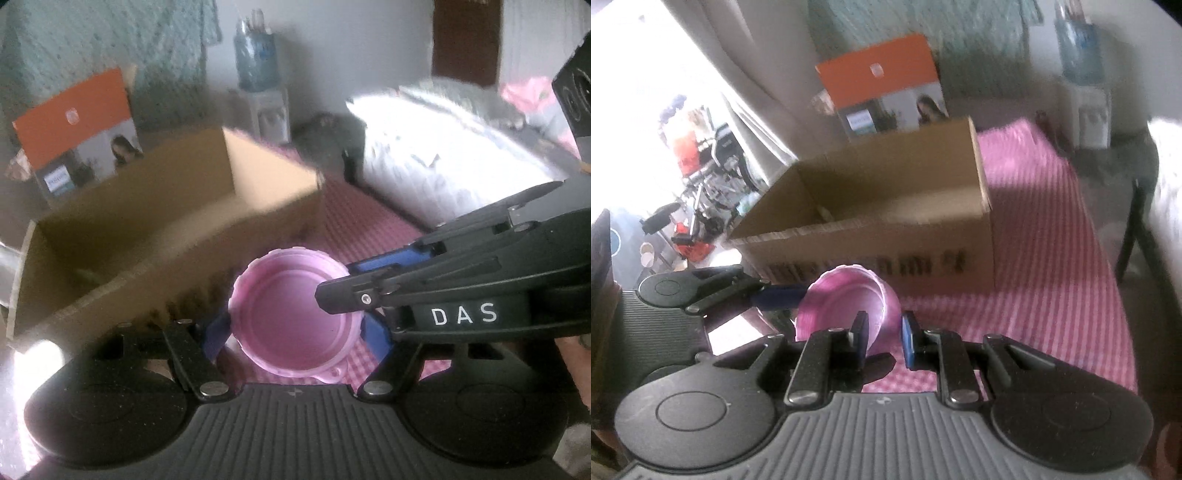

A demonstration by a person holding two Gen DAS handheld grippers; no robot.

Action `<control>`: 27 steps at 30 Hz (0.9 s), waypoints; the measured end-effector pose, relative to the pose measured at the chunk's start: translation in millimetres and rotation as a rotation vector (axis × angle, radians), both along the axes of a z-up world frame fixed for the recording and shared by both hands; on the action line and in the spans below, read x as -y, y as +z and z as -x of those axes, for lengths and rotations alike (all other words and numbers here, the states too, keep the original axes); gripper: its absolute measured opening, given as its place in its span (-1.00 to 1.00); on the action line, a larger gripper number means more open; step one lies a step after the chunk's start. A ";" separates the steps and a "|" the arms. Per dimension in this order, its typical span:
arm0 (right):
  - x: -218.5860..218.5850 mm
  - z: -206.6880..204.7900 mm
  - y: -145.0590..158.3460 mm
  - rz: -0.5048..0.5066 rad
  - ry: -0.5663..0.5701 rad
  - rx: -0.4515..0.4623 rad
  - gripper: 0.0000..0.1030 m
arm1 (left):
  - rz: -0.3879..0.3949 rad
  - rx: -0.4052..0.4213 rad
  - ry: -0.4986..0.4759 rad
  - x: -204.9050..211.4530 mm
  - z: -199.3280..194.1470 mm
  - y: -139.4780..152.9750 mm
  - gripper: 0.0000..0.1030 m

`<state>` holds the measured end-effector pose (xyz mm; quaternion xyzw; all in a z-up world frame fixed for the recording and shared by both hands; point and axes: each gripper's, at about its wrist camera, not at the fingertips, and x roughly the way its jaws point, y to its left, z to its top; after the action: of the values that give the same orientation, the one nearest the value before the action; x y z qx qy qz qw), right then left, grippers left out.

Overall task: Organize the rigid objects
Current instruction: 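Carry the pink bowl over the box and lower it inside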

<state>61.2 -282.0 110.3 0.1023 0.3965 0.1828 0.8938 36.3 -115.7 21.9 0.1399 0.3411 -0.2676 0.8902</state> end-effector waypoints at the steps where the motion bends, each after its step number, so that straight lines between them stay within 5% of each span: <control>1: -2.1 -0.8 7.7 -0.001 0.006 0.019 -0.59 | 0.007 0.014 0.006 -2.5 0.3 6.0 0.43; 13: -36.2 -48.2 68.5 0.001 0.126 0.143 -0.59 | 0.069 0.116 0.120 -30.7 -24.1 60.4 0.43; 27: -70.0 -162.9 69.2 -0.042 0.250 0.010 -0.59 | 0.091 -0.004 0.250 -70.3 -117.3 71.4 0.43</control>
<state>224.1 -212.0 179.5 0.0698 0.3979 0.3013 0.8637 153.6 -45.4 93.3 0.0555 0.3450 -0.1701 0.9214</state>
